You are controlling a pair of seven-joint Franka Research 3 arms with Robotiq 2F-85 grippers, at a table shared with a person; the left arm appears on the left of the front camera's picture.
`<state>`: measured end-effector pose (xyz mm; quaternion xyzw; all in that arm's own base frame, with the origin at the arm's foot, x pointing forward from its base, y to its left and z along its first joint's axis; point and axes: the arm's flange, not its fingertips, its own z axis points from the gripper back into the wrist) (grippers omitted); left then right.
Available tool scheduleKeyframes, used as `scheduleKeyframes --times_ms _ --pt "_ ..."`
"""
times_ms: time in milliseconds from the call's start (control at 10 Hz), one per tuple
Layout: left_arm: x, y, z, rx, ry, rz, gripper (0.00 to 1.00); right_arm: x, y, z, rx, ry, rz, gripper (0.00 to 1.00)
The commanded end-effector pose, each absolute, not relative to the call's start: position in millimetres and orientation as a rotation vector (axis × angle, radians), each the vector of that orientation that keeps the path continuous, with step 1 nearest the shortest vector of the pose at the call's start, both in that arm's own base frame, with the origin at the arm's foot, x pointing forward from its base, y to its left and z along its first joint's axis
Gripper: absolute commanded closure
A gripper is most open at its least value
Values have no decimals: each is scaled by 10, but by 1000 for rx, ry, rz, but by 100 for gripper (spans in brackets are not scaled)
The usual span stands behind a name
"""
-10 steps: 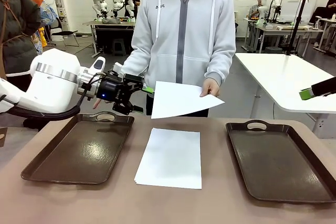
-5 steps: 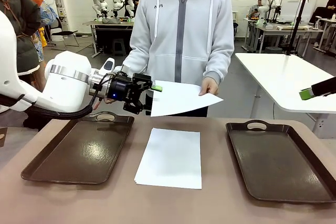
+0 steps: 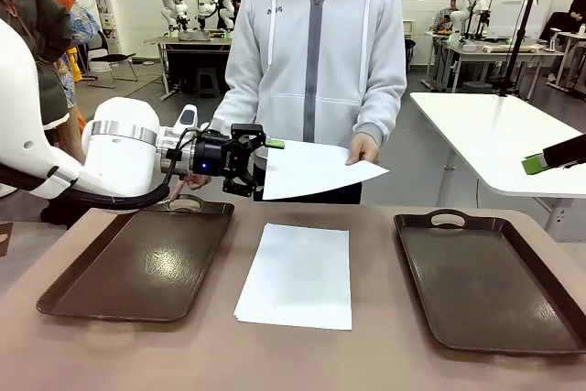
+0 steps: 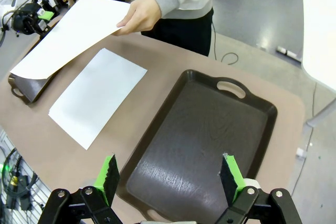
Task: Sort the A4 documents.
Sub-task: Receive the A4 Paper.
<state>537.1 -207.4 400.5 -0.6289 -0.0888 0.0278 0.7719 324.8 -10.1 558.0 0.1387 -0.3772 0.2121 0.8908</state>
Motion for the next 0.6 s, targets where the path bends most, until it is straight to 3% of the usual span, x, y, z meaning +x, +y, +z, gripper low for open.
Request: scheduleKeyframes --times_ms 0,300,500 --pt "5368 -2116 3938 -1428 -179 49 0 3252 -104 5573 301 -784 443 0" --pt "5360 -2141 3862 -1460 -121 47 0 3252 -104 5573 301 -784 443 0" --pt "5350 -2133 3849 -1439 -153 43 20 3252 -104 5573 301 -784 443 0"
